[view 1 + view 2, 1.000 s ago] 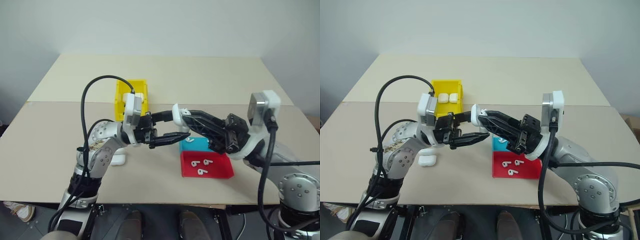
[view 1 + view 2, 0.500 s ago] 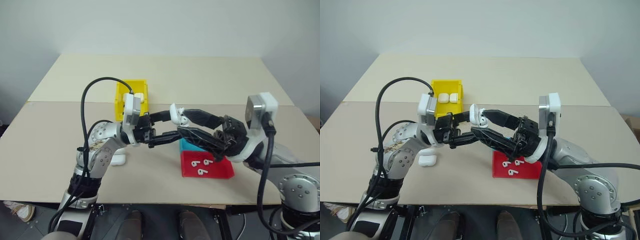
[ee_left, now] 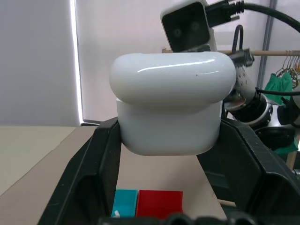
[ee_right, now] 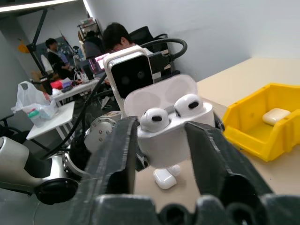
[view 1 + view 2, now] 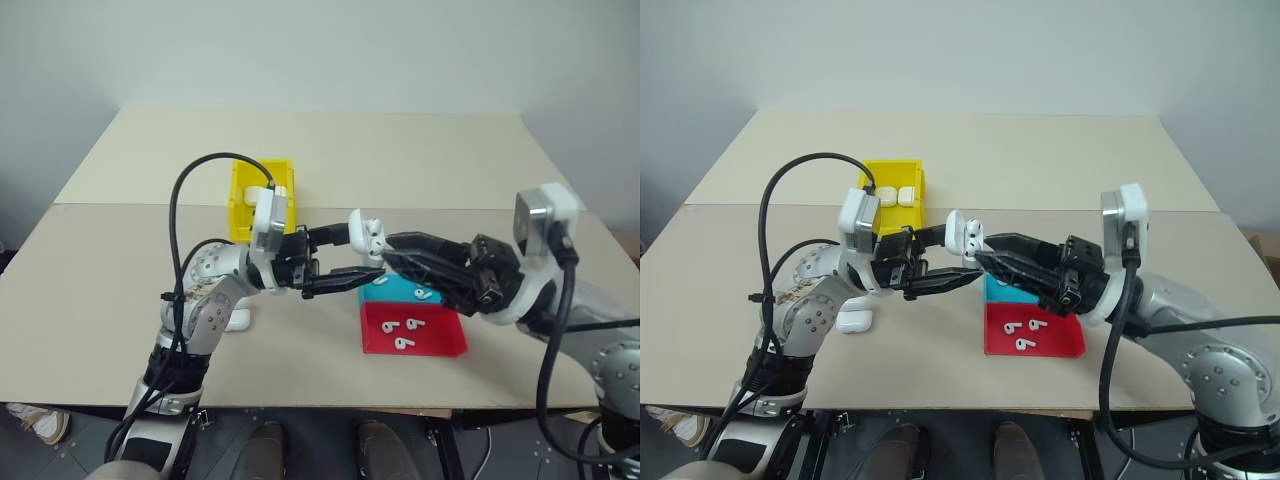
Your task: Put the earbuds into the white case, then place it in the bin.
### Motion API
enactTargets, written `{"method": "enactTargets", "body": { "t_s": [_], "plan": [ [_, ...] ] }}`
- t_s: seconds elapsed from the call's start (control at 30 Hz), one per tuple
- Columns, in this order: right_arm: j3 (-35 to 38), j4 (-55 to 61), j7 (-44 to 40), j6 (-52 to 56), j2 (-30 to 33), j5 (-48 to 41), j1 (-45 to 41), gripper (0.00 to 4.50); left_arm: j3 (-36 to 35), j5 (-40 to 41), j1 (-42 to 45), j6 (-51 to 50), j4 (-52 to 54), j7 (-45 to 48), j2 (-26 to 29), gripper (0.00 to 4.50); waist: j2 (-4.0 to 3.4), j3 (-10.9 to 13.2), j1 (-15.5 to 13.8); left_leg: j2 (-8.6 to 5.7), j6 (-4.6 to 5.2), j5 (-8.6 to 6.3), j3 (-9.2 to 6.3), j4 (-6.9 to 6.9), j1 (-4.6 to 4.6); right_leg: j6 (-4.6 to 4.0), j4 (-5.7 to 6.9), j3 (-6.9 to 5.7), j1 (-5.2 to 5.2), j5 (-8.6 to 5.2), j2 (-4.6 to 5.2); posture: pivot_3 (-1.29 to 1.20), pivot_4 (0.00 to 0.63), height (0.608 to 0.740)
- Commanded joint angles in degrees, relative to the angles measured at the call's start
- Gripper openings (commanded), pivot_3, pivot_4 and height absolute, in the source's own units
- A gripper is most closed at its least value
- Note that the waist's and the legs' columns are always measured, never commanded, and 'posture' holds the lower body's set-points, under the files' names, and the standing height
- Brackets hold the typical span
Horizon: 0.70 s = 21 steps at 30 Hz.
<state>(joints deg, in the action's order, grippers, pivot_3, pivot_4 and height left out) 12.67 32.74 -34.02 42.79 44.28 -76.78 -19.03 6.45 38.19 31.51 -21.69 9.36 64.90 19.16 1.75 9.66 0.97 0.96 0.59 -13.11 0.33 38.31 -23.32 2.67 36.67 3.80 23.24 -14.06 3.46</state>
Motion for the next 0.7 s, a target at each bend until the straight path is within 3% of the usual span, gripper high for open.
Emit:
{"method": "enactTargets", "body": {
  "t_s": [0.03,0.1,0.43,0.57,0.7],
  "plan": [
    [1.08,-1.74,-2.34,1.02,3.70,2.00,-4.68,0.57,1.10,-2.26,1.80,1.86,-1.21,1.62,0.42,2.76,0.00,0.00,-0.11,0.00,0.00,0.00,0.00,0.00,-0.01,0.00,-0.02,-0.02,0.00,0.00,0.00,0.00,0.150,0.740],
    [-0.73,-3.27,-3.63,2.75,6.44,4.01,-8.67,0.02,2.13,-4.43,2.24,2.75,-2.43,1.85,0.70,2.76,0.00,0.00,-0.15,0.00,0.00,0.00,0.02,0.00,-0.03,0.00,-0.03,-0.01,0.02,0.00,0.00,0.00,0.150,0.740],
    [-22.18,-6.69,-11.93,18.37,11.84,17.25,-36.95,0.02,4.87,-10.59,4.65,5.16,-5.53,-0.24,-1.56,2.76,-0.02,0.00,-0.10,0.04,0.00,0.00,0.04,-0.02,-0.27,-0.02,0.03,0.03,0.37,0.00,0.05,0.00,0.150,0.740],
    [-27.02,-6.27,-15.27,18.93,12.92,24.28,-38.95,0.02,4.31,-10.61,4.47,5.29,-4.98,-0.84,-2.32,2.76,-0.03,0.00,-0.37,0.01,0.01,0.00,0.00,0.20,-0.97,-0.01,0.18,0.01,1.05,0.03,0.06,0.00,0.150,0.740],
    [-23.65,-8.84,-17.51,19.04,14.56,26.31,-37.00,0.02,2.80,-9.74,3.21,5.85,-3.62,-2.19,-2.17,2.76,-0.02,0.00,-0.62,0.00,0.07,-0.04,-0.06,0.46,-1.12,0.03,0.19,-0.09,1.05,0.06,0.12,0.00,0.150,0.740]
  ]
}}
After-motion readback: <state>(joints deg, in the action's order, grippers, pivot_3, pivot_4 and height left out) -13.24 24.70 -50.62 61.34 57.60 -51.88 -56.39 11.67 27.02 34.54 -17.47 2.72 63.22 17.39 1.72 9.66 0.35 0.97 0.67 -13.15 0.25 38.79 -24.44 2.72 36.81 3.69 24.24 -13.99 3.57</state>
